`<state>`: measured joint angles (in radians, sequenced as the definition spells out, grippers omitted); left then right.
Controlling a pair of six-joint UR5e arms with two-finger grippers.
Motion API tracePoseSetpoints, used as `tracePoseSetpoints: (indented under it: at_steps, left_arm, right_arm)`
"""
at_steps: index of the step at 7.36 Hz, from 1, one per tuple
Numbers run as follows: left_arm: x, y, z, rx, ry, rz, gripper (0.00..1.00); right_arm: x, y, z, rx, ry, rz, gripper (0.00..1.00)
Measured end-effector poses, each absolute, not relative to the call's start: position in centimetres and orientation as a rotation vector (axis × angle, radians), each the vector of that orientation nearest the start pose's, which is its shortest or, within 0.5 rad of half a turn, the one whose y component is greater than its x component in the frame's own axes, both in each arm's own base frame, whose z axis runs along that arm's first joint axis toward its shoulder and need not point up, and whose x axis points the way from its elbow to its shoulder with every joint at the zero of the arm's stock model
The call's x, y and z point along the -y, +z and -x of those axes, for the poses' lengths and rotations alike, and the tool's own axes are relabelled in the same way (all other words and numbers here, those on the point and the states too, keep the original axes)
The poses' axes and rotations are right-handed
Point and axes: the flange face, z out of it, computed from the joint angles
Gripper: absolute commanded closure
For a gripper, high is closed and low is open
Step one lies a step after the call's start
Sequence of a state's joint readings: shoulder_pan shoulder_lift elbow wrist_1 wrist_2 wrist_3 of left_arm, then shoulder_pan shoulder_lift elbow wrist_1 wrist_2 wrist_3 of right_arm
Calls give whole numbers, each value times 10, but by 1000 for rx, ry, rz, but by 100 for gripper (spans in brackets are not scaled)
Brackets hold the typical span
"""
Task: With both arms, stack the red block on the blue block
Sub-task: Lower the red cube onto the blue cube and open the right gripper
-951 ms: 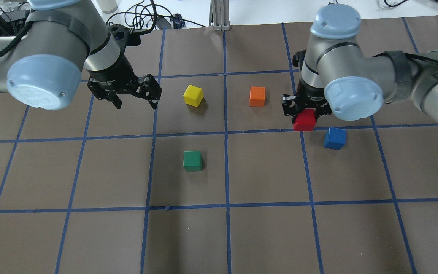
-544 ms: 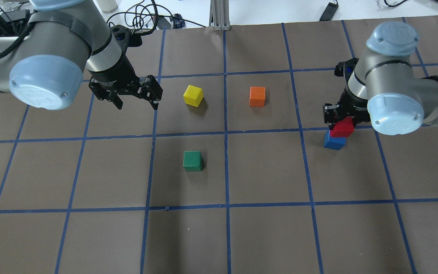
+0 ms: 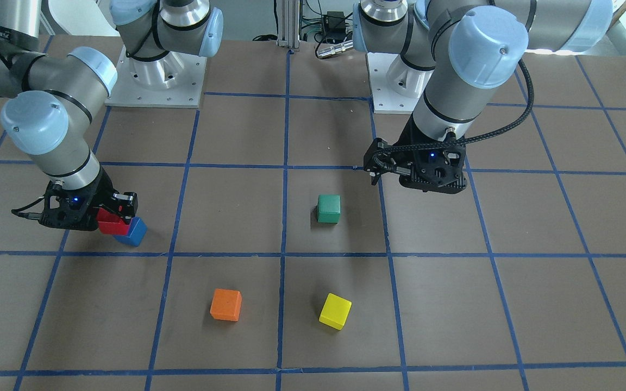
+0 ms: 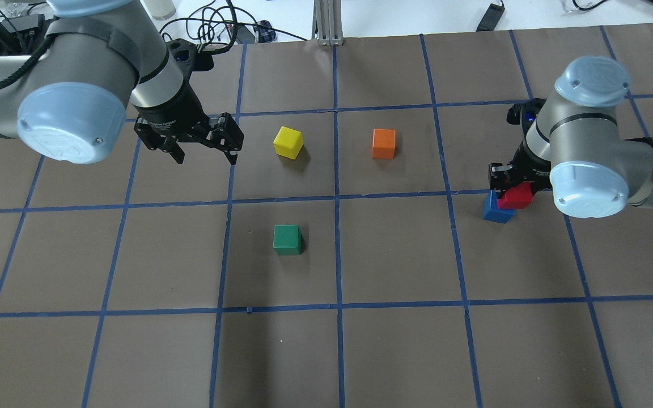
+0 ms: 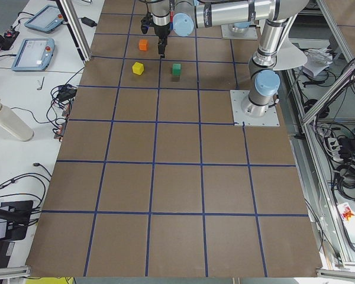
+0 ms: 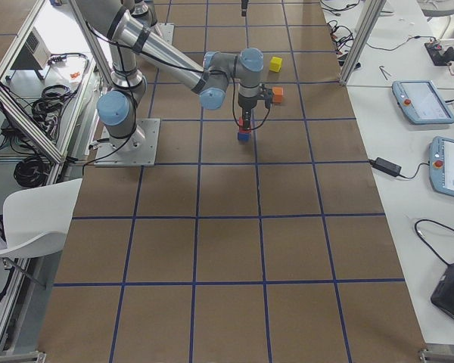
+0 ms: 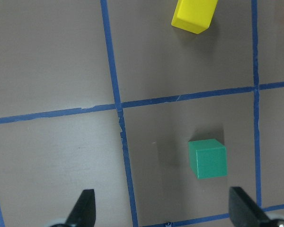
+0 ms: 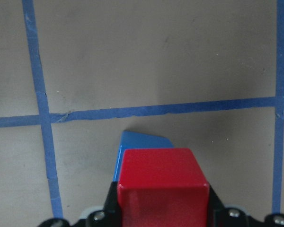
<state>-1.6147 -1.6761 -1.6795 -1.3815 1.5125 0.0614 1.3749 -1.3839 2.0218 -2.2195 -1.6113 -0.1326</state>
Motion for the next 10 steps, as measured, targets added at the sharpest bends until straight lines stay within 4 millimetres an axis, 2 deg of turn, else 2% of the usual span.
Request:
tracePoseSetpoints:
  at_steps: [4,5,6,7,8,9,10]
  left_arm:
    - [520,400,163,-3196,27,-169,0]
    - [520,401,163,-3196,20,-169,0]
    - [520,401,162,-3196,17,-169,0]
    - [520,401,162,-3195,16,-169,0]
    - [521,401,162,-3196,16,-169,0]
    - [521,401,163,-3195,16,-169,0]
    - [521,401,163,-3195,16,-170,0]
  right_arm:
    - [513,246,-32,-3160,15,-114,87]
    - [513,246,-33,-3149,16,-120,80]
    - [513,245,-33,-3141,17,-129,42]
    - [513,244,-34,-3137,17,-132,22]
    - [514,243,-34,-3139,16,-128,9]
    - [515,241,-33,-3144,22,-118,0]
    - [516,242,-32,-3148,20,-112,0]
